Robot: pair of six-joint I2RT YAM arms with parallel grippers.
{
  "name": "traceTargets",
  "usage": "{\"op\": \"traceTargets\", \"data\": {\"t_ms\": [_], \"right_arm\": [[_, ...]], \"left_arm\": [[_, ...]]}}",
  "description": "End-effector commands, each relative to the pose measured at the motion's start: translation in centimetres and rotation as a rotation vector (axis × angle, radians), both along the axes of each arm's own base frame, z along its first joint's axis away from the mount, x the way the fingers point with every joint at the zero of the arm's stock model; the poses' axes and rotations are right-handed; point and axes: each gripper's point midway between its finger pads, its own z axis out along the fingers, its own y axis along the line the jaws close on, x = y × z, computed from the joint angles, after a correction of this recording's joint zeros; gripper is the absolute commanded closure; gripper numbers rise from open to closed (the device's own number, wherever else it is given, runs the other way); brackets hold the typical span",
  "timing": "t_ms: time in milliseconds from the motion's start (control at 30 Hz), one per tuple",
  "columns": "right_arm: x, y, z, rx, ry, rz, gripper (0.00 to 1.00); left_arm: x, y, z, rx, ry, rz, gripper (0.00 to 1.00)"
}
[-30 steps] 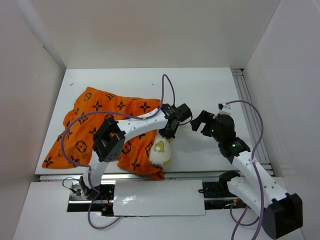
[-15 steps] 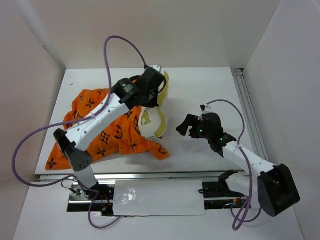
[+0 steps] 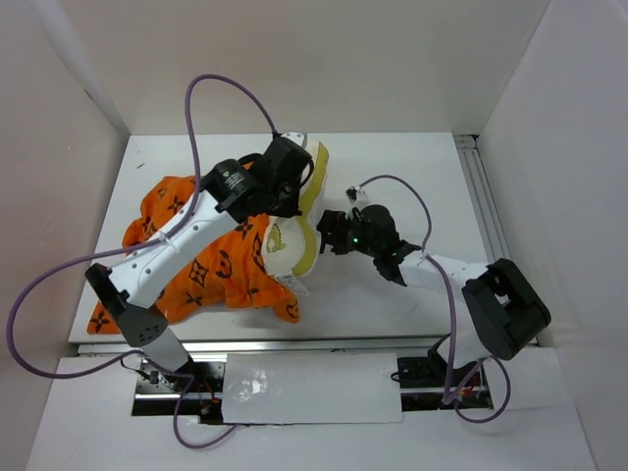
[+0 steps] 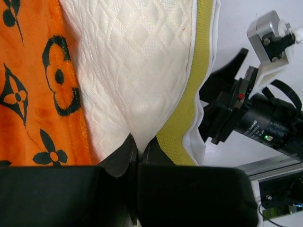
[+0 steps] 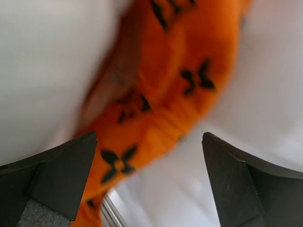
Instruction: Put the pillow into the pillowcase
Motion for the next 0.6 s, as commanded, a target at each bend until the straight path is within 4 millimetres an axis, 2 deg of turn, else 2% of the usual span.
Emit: {"op": "traceTargets", "data": {"t_ms": [0,33,100,133,167,200,267,300,400,433,467,500,533,567], "right_arm": [[1.5,3.1,5.8,0.121,-0.182,0.018,0.01],[1.7,3.7,5.2,0.129,-0.173,0.016,0.01],[1.7,5.2,5.9,0.186,-0.179,0.029,0.01],[2.1,5.5,5.7,0.191,-0.164,0.026,0.01],[2.4,6.4,4.4,0.186,-0.139,0.032,0.02],[2.9,7.2,5.1,0.210,-0.142,0.047,0.02],[3.0,8.5,4.0,0.220,-0.112,0.067,0.04],[3.2,9.4,5.0,0.248,-0.125,0.078,0.06],[3.4,11.2,4.8,0.249,-0.133,0.072,0.06],[3.4,12.1,5.5,0.260,-0.147,0.071,0.06],[4.2,12.0,5.2,0.248,-0.146,0.034,0.06],[4.3,12.6,3.8,0.218,-0.118,0.026,0.07],[5.1,13.1,4.5,0.223,-0.128,0.013,0.12],[5.4,13.6,4.2,0.219,-0.131,-0.004,0.14]], "left_arm": [[-0.7,1.5,6.0,-0.117,-0.156,0.000,1.00],[-1.0,1.5,5.9,-0.123,-0.150,-0.008,1.00],[-1.2,1.9,6.6,-0.141,-0.159,-0.007,1.00],[-1.5,2.2,7.1,-0.152,-0.171,-0.007,1.00],[-1.6,2.4,7.5,-0.159,-0.177,-0.007,1.00],[-2.1,2.6,8.1,-0.176,-0.186,-0.014,1.00],[-2.4,2.6,8.5,-0.197,-0.195,-0.024,1.00],[-2.5,2.5,8.5,-0.194,-0.194,-0.040,1.00],[-3.1,2.3,9.0,-0.222,-0.196,-0.063,1.00],[-3.3,2.1,9.0,-0.230,-0.189,-0.075,1.00],[-3.2,2.1,8.6,-0.216,-0.184,-0.081,1.00],[-3.5,2.1,8.9,-0.227,-0.186,-0.089,1.00],[-3.5,2.1,8.5,-0.221,-0.179,-0.089,1.00],[-3.5,1.9,8.7,-0.231,-0.181,-0.096,1.00]]}}
